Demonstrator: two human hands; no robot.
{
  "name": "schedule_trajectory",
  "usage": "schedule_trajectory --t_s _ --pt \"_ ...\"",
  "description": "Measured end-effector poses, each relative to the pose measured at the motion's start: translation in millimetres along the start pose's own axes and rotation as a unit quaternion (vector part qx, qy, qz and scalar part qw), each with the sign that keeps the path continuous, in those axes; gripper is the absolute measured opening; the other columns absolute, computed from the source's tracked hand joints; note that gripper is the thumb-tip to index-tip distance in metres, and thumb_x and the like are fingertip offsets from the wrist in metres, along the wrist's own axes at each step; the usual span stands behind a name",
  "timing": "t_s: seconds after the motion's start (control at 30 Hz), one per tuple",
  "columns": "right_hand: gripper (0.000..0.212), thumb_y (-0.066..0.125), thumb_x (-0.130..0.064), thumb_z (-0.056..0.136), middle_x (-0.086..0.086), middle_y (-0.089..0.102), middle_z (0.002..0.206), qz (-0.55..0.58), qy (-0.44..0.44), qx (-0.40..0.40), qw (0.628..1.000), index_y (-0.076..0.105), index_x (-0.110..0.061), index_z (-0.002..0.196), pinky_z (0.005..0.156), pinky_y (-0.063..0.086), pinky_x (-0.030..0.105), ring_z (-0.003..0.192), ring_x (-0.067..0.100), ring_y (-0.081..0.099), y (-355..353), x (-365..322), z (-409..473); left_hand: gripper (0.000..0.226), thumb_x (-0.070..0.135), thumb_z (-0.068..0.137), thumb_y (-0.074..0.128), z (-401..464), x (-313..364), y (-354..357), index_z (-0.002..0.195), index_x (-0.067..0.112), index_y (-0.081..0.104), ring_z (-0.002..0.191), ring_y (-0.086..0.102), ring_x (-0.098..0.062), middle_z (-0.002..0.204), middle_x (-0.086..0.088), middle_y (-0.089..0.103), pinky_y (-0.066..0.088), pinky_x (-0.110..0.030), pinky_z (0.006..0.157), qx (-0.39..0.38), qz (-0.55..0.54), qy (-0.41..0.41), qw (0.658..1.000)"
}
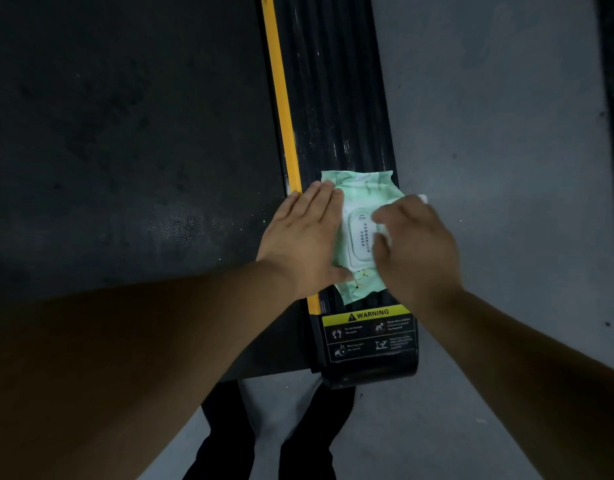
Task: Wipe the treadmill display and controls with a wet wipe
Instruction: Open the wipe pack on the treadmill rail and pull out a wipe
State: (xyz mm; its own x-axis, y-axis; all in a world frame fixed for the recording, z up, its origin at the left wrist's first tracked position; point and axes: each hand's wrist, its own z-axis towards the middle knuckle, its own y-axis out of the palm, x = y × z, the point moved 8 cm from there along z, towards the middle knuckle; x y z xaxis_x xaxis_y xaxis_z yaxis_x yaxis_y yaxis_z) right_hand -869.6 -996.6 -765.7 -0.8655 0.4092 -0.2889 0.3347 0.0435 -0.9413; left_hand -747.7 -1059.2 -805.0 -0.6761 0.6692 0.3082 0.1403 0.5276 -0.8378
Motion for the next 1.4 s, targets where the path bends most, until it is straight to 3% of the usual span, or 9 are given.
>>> schedule_trajectory --t_s 0.2,0.43,0.67,0.83,0.93,1.03,1.13,1.23,1.4 --pt "0.032 0.073 -0.024 0.087 0.01 0.059 0.119 -0.016 0.018 -0.028 0.999 0.065 -0.01 0.115 0.072 0.037 0.032 0.108 0.033 0.059 15.2 -11.0 3.2 0.122 0.07 0.081 0.064 0.8 0.6 -0.7 0.161 0.012 -0.007 0.157 -0.012 -0.02 0.172 -0.007 -0.009 -0.005 -0.042 0.127 0.01 0.008 -0.001 1.0" --pt "0.024 0.074 -0.02 0.088 0.004 0.056 0.117 0.036 0.088 -0.066 0.993 0.064 -0.016 0.109 0.077 0.042 0.034 0.113 0.026 0.053 21.1 -6.4 10.6 0.123 0.07 0.081 0.065 -0.4 -0.2 -0.9 0.161 0.012 -0.008 0.157 -0.012 -0.02 0.171 -0.006 -0.011 -0.007 -0.04 0.127 0.011 -0.003 -0.006 1.0" --pt "0.018 0.074 -0.01 0.079 -0.002 0.056 0.088 0.106 0.015 -0.039 0.993 0.058 -0.017 0.081 0.063 0.041 0.032 0.085 0.021 0.054 14.4 -5.2 -10.1 0.123 0.068 0.081 0.066 0.9 0.4 -0.9 0.161 0.012 -0.009 0.157 -0.013 -0.021 0.171 -0.007 -0.011 -0.006 -0.042 0.127 0.004 -0.002 -0.009 1.0" --pt "0.023 0.055 -0.035 0.098 -0.002 0.062 0.069 0.123 0.021 0.009 0.992 0.062 -0.016 0.087 0.057 0.041 0.028 0.066 0.019 0.057 8.4 -0.8 -27.5 0.122 0.07 0.082 0.064 1.3 1.0 -0.9 0.161 0.01 -0.008 0.157 -0.013 -0.022 0.171 -0.008 -0.01 -0.005 -0.043 0.127 0.008 0.001 -0.009 1.0" --pt "0.022 0.048 -0.031 0.104 0.005 0.072 0.075 0.078 0.073 -0.016 0.994 0.064 -0.017 0.101 0.053 0.039 0.025 0.06 0.023 0.059 9.5 0.3 -11.9 0.122 0.068 0.082 0.065 1.8 1.2 -1.4 0.161 0.01 -0.008 0.157 -0.013 -0.022 0.171 -0.008 -0.01 -0.004 -0.043 0.127 0.002 0.005 -0.012 1.0" --pt "0.011 0.058 -0.027 0.098 0.003 0.065 0.073 -0.073 0.051 -0.056 0.994 0.065 -0.019 0.098 0.05 0.023 0.023 0.061 0.02 0.046 13.0 -10.5 3.7 0.122 0.068 0.082 0.065 1.3 1.8 -1.7 0.161 0.011 -0.008 0.157 -0.013 -0.021 0.171 -0.008 -0.01 -0.004 -0.043 0.127 0.003 0.005 -0.012 1.0" --pt "0.018 0.073 -0.003 0.067 0.003 0.054 0.054 -0.179 -0.047 -0.062 0.981 0.06 -0.014 0.061 0.052 0.01 0.018 0.049 0.021 0.034 10.3 -34.4 12.4 0.121 0.068 0.082 0.065 1.8 1.4 -0.8 0.161 0.012 -0.007 0.157 -0.012 -0.021 0.172 -0.007 -0.009 -0.005 -0.042 0.127 0.004 0.001 -0.013 1.0" --pt "0.019 0.06 -0.001 0.049 0.001 0.048 0.044 -0.228 -0.094 -0.04 0.968 0.051 -0.016 0.044 0.05 0.02 0.02 0.04 0.02 0.042 8.1 -46.9 13.2 0.12 0.07 0.083 0.063 2.8 1.1 0.2 0.162 0.012 -0.006 0.157 -0.012 -0.021 0.172 -0.007 -0.009 -0.006 -0.042 0.127 0.003 0.001 -0.012 1.0" --pt "0.02 0.052 0.001 0.049 0.003 0.045 0.041 -0.204 -0.127 -0.055 0.969 0.044 -0.016 0.043 0.047 0.03 0.023 0.037 0.021 0.047 21.3 -55.6 13.9 0.117 0.07 0.085 0.059 3.0 2.0 1.2 0.161 0.011 -0.006 0.157 -0.012 -0.022 0.171 -0.009 -0.009 -0.006 -0.043 0.127 0.003 0.011 -0.011 1.0"
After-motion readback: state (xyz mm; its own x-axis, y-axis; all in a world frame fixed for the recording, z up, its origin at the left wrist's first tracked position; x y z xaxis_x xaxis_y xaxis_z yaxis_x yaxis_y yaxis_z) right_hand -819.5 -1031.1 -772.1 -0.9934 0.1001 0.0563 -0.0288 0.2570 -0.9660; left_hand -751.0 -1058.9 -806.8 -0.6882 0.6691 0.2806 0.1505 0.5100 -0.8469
